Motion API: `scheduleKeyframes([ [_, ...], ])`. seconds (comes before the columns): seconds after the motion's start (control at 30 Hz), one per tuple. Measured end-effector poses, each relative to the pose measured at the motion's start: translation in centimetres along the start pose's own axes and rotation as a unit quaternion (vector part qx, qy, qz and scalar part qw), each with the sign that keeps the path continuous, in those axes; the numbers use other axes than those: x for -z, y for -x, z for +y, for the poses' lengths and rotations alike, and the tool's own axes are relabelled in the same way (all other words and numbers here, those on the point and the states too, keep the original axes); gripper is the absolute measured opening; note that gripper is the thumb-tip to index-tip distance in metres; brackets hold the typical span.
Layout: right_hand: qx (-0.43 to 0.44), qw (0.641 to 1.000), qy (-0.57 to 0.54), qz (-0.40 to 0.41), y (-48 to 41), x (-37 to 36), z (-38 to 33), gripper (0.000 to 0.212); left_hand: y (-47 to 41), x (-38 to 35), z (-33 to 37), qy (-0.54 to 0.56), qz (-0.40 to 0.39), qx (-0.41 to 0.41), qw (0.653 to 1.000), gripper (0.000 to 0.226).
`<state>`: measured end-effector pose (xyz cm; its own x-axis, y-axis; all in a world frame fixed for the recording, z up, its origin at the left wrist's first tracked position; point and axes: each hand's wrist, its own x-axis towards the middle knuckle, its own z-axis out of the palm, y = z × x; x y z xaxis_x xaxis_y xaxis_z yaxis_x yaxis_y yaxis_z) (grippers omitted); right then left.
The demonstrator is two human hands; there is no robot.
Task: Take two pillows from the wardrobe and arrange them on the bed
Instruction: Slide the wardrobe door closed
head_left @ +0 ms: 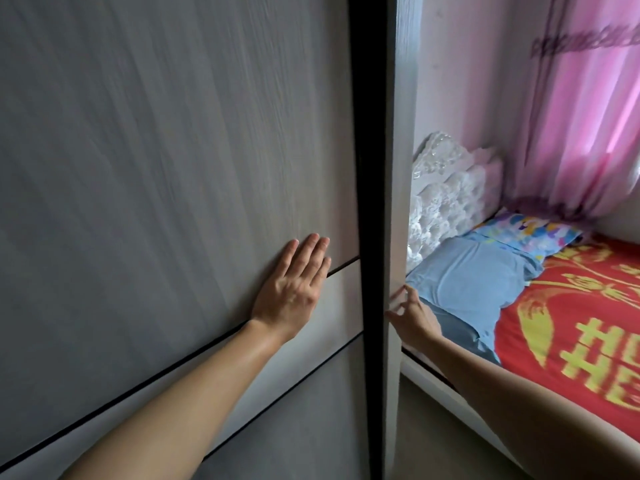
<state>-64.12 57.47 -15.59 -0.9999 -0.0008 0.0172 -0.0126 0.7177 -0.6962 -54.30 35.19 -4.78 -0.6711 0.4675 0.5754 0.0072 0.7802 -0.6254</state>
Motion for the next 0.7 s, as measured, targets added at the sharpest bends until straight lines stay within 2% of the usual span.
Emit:
scheduleKeyframes([
  [0.17, -0.026, 1.000, 0.004, 0.007, -1.2, -0.3, -0.1, 0.068, -2.1, -1.0, 1.0, 0.005, 0.016, -0.018, 1.000, 0.053],
  [0.3, -0.033, 0.999, -0.003, 0.006, -1.9, -0.5, 0.2, 0.064, -3.5, -1.5, 1.7, -0.001, 0.029, -0.026, 0.999, 0.049],
  [0.47, -0.026, 1.000, -0.002, -0.001, -2.2, -0.4, 0.3, 0.041, -4.2, -2.1, 2.0, -0.010, 0.026, -0.034, 0.999, 0.050],
  [0.7, -0.010, 0.999, 0.018, -0.033, -1.9, 1.0, 0.6, 0.061, -4.2, -1.7, 2.0, 0.004, 0.015, -0.033, 0.999, 0.051],
])
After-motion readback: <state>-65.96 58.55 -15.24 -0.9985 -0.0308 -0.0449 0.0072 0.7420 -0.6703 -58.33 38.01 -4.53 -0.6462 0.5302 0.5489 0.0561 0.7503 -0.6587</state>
